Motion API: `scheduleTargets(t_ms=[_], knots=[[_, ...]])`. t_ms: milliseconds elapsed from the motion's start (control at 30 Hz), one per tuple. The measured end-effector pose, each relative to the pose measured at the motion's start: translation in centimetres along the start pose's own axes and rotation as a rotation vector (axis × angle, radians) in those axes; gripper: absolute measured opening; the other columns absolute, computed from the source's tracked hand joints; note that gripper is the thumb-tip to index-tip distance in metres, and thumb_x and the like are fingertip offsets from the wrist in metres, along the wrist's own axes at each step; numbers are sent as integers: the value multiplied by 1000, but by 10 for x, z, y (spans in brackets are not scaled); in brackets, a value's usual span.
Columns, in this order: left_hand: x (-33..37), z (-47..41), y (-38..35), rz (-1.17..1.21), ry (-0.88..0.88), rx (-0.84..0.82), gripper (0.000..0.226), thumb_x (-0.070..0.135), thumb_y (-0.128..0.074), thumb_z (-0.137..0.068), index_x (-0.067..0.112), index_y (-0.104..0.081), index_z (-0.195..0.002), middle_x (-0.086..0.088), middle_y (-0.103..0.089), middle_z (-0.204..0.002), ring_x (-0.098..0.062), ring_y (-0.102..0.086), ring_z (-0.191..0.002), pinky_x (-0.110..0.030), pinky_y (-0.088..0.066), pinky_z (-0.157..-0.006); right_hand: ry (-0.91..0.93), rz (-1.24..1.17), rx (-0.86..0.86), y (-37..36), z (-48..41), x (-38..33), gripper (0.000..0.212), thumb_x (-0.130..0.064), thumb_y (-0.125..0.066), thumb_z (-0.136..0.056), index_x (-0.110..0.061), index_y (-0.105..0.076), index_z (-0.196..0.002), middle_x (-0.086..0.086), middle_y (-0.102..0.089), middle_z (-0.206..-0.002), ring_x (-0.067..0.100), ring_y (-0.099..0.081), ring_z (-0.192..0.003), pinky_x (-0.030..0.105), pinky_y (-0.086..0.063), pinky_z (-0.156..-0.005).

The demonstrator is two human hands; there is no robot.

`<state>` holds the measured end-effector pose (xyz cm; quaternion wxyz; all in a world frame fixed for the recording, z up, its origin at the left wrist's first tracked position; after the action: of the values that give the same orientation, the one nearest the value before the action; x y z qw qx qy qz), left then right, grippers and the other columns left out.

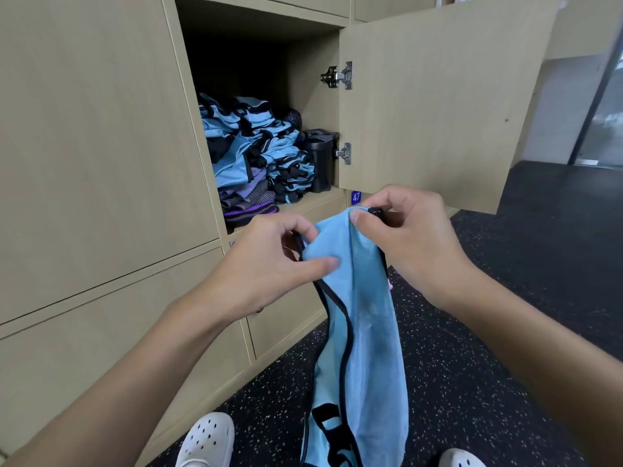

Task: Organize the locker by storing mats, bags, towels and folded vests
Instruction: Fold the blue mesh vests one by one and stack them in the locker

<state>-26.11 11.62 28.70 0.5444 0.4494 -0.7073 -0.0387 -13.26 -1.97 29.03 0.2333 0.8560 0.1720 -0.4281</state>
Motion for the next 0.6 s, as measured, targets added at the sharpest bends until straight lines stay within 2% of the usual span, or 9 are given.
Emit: scheduleTargets(t_ms=[67, 133, 233, 300, 400, 433, 533, 600], knots=[[-1, -3, 0, 8, -25, 50, 15, 15, -80, -79, 17, -66, -73, -7, -64, -67, -13, -51, -59, -36, -47, -57, -5, 4, 3, 3, -2, 2, 11, -20, -71, -88, -20, -68, -77, -4, -61, -63, 6, -48, -58, 23, -42, -56], [2, -5, 2, 46, -36, 93, 16, 6, -75, -83, 13, -65, -73, -3, -63, -68, -10, -54, -61, -25, -47, -59, -9, 7, -13, 7, -4, 4, 12, -21, -70, -89, -20, -68, -77, -14, -55, -58, 4, -45, -54, 19, -38, -54], [7, -7, 3, 188, -46, 132, 19, -2, -69, -86, 12, -62, -76, 0, -61, -71, -7, -57, -62, -15, -48, -59, 4, 19, -24, 12, -6, 3, 11, -21, -69, -90, -20, -67, -80, -12, -61, -65, 5, -50, -58, 22, -40, -58], [8, -10, 2, 285, -53, 176, 21, -2, -65, -90, 15, -59, -80, -1, -63, -72, -9, -58, -64, -17, -48, -61, 10, 21, -29, 15, -6, 1, 10, -20, -68, -91, -21, -66, -81, -3, -68, -76, 10, -57, -66, 28, -44, -63], [9, -12, -1, 446, -60, 231, 22, 4, -65, -92, 23, -54, -96, -30, -63, -84, -24, -59, -73, -37, -49, -71, 35, 2, -12, 16, -6, -1, 11, -15, -66, -92, -21, -61, -84, 5, -69, -89, 13, -58, -69, 26, -46, -66], [10, -12, -3, 495, -45, 225, 28, 5, -66, -92, 26, -51, -104, -33, -64, -90, -26, -61, -76, -41, -50, -73, 47, -7, 3, 16, -5, -2, 11, -13, -65, -92, -20, -60, -85, 7, -68, -91, 9, -54, -65, 23, -43, -65], [8, -7, -12, 529, 46, 122, 50, 3, -68, -90, 27, -42, -125, -7, -77, -92, -21, -72, -81, -36, -60, -79, 56, -19, 55, 17, -7, -1, 12, -12, -66, -92, -19, -58, -88, 1, -64, -90, 5, -52, -70, 26, -41, -70], [8, -5, -16, 554, 72, 81, 55, -2, -65, -90, 23, -39, -132, -3, -78, -89, -16, -73, -79, -31, -60, -76, 50, -24, 68, 18, -8, 1, 13, -13, -66, -92, -22, -56, -92, -4, -63, -90, 10, -56, -77, 34, -45, -74]])
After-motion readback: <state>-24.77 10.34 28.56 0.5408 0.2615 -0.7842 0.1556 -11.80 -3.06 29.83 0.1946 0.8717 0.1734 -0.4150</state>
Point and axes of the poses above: each hand's wrist, its own z-axis away from the middle knuckle, its own y-axis out of the back of the hand, x = y × z, the point moved 1 cm from there along -z, towards the middle knuckle
